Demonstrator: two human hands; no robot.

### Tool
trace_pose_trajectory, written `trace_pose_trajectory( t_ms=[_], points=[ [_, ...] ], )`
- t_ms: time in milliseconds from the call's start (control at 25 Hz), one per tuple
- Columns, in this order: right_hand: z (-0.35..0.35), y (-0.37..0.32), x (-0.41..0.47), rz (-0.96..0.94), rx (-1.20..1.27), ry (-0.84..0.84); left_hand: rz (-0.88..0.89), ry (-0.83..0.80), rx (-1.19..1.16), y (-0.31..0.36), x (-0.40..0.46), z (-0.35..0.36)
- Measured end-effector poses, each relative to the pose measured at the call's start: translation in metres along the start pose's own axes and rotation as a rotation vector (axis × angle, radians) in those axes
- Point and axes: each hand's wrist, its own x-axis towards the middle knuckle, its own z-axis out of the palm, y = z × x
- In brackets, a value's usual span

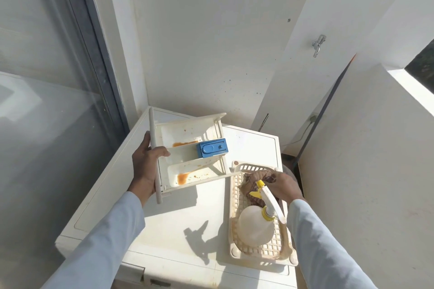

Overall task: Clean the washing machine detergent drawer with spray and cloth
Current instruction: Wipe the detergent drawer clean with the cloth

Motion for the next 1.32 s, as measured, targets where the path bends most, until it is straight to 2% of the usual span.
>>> trace_pose_trajectory(
  t_ms=[200, 360, 480, 560, 680, 760, 880, 960, 1120, 1320],
  points=[
    [0.009, -0.007, 0.002, 0.025, 0.22, -0.075, -0.015, -0.003, 0.007, -0.001, -0.009, 0.0],
    [-0.017, -0.017, 0.002, 0.016, 0.547, 0.006, -0.036, -0.003, -0.017, 0.003, -0.012, -0.001],
    [-0.087, -0.05, -0.012, -0.22, 0.714, 0.119, -0.034, 0.009, -0.026, 0.003, -0.009, -0.003],
    [-0.13, -0.084, -0.03, -0.453, 0.762, 0.138, -0.037, 0.016, -0.049, 0.001, -0.01, -0.002],
    [-0.134, -0.139, -0.052, -0.757, 0.559, 0.264, -0.048, -0.014, -0.09, -0.001, -0.016, 0.005],
    [-0.106, -0.165, -0.056, -0.907, 0.266, 0.377, -0.046, -0.023, -0.091, 0.001, -0.019, 0.008],
    [-0.068, -0.183, -0.051, -1.092, -0.241, 0.381, -0.025, -0.023, -0.066, 0.007, -0.019, 0.007],
    [-0.066, -0.187, -0.048, -1.012, -0.405, 0.363, -0.012, -0.018, -0.062, 0.009, -0.019, 0.002],
    [-0.074, -0.19, -0.049, -0.792, -0.425, 0.243, 0.005, -0.048, -0.073, 0.016, -0.026, -0.003],
    [-0.065, -0.195, -0.061, -0.74, -0.495, 0.271, -0.057, -0.054, -0.104, 0.016, -0.033, 0.01]
  ],
)
